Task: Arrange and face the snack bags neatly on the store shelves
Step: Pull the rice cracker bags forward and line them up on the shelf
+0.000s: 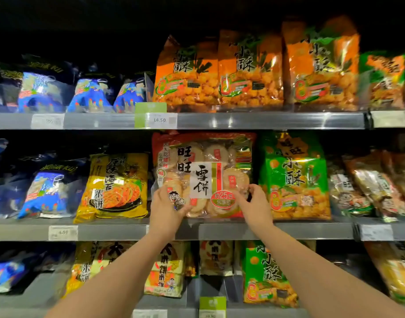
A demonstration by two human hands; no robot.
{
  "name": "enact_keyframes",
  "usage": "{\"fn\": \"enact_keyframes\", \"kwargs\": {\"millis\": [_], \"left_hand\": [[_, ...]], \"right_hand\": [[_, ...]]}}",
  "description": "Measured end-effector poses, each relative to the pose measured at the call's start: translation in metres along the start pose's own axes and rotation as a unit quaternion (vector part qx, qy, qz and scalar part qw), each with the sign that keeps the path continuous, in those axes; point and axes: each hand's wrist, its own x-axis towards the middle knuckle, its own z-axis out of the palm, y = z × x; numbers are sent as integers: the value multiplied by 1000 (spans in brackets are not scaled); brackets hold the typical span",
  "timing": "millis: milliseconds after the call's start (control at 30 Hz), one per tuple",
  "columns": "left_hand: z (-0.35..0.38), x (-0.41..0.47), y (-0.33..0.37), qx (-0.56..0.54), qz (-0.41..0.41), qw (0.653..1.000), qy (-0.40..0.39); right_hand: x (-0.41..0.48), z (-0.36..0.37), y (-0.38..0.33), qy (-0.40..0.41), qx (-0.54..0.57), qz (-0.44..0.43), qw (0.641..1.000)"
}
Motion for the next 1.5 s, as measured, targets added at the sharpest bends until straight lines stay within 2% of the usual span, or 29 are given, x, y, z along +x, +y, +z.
{"fn": "enact_keyframes", "kwargs": {"millis": [167, 267, 367, 533, 733, 867, 1000, 1067, 1133, 1167, 1200, 1300, 1367, 1500], "left_hand": [[16, 13, -20, 4, -5, 1000, -16], [28, 18, -26, -10, 6, 1000, 3], [34, 25, -29, 26, -1, 1000, 1], [35, 34, -27, 106, -50, 992, -37], [32, 40, -12, 77, -123, 987, -67], [29, 40, -15, 33, -111, 991, -61], [21, 35, -12, -47, -101, 992, -55], [16, 33, -9, -65, -89, 992, -58], [12, 31, -7, -72, -73, 993, -60], [10, 32, -8, -76, -68, 993, -59], [10, 32, -9, -80, -65, 993, -61], [10, 31, -12, -59, -68, 993, -82], [8, 30, -14, -48, -68, 991, -102], [3, 30, -13, -36, -42, 989, -134]], "right_hand": [[19, 35, 27, -20, -132, -4, 991], [26, 48, 29, -11, -175, 1, 984], [33, 54, 32, 1, -220, 3, 976], [33, 55, 30, 9, -236, 13, 972], [28, 50, 19, 32, -239, -9, 970], [19, 41, 7, 95, -198, -32, 975], [11, 28, -5, 109, -36, -9, 993], [15, 23, -5, 70, 55, 74, 993], [21, 17, -6, -18, 106, 155, 982], [22, 14, -7, -59, 125, 168, 976], [21, 10, -9, -81, 131, 163, 975], [17, 5, -20, -85, 93, 106, 986], [14, 5, -26, -93, 90, 98, 987], [7, 1, -30, -38, 80, 118, 989]]}}
